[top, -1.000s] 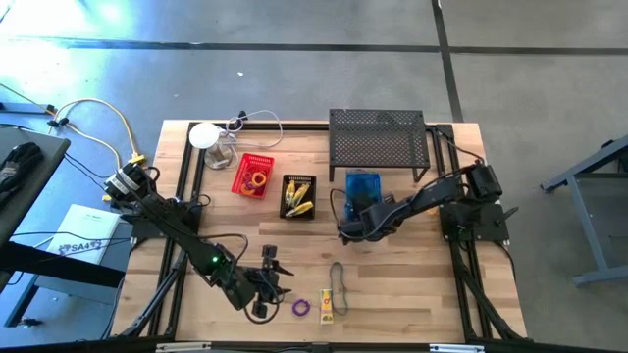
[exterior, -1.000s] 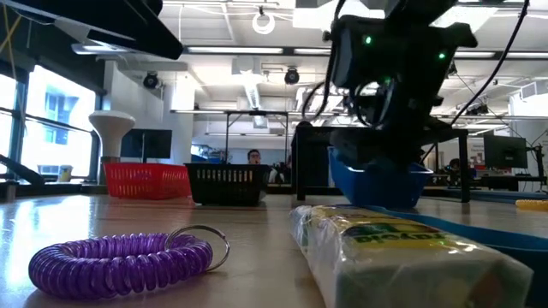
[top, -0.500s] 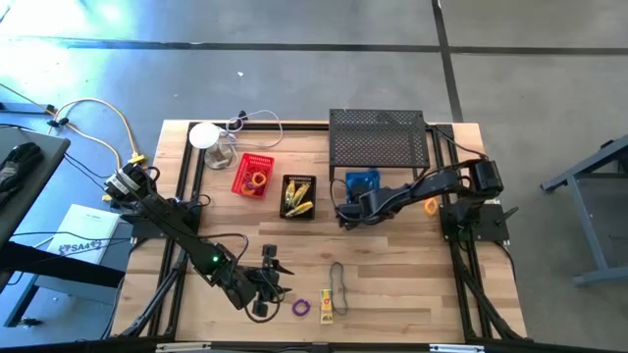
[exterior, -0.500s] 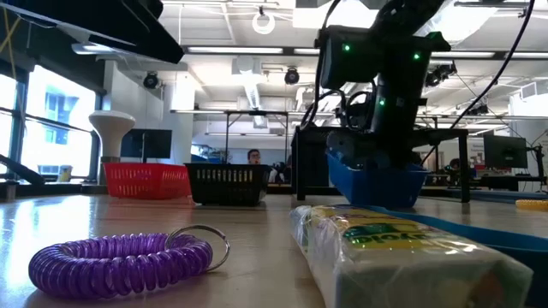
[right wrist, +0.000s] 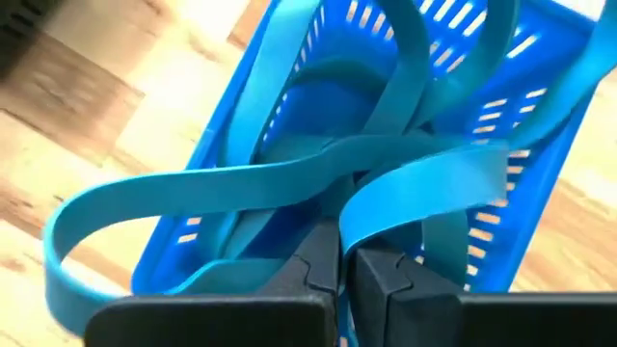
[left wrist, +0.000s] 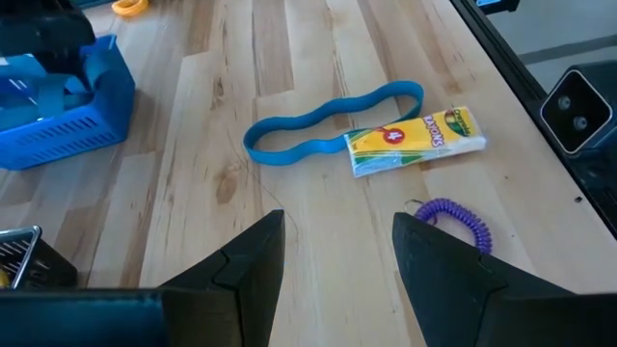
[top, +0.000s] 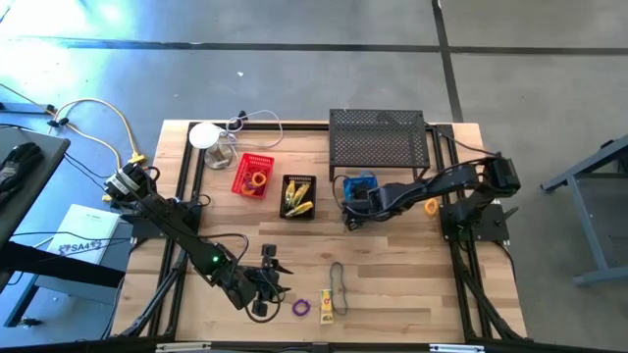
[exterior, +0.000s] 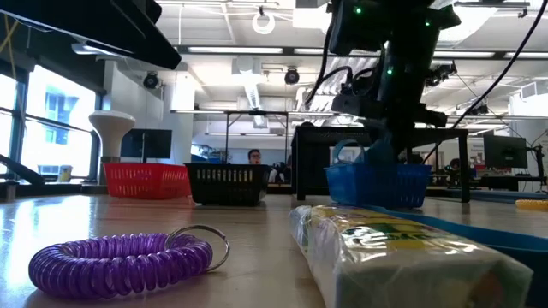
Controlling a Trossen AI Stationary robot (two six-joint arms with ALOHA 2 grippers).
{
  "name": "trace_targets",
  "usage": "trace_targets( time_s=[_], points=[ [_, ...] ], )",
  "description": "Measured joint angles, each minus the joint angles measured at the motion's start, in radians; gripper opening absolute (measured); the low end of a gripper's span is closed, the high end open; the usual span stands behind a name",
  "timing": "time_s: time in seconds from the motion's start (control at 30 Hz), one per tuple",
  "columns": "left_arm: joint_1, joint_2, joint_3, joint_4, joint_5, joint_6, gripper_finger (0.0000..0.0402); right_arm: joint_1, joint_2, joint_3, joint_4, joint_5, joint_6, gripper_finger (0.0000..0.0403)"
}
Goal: Pick & Place Office Desk Supplies
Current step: Put the blue rubber band into the blue bin
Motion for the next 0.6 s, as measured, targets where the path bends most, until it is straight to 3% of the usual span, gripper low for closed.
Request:
trace_targets(
  time_s=[0.27,0.6],
  points=[
    [0.0,0.0,0.0,0.0,0.0,-0.003,0.0186,-0.039,-0.043,0.0,-0.045,-0.022,-0.003,0.0003],
    [0.0,0.0,0.0,-0.008,0.0,-0.003,0.0186,-0.063,-0.055,0.0,-0.055,0.13,-0.004,0.0003]
  ],
)
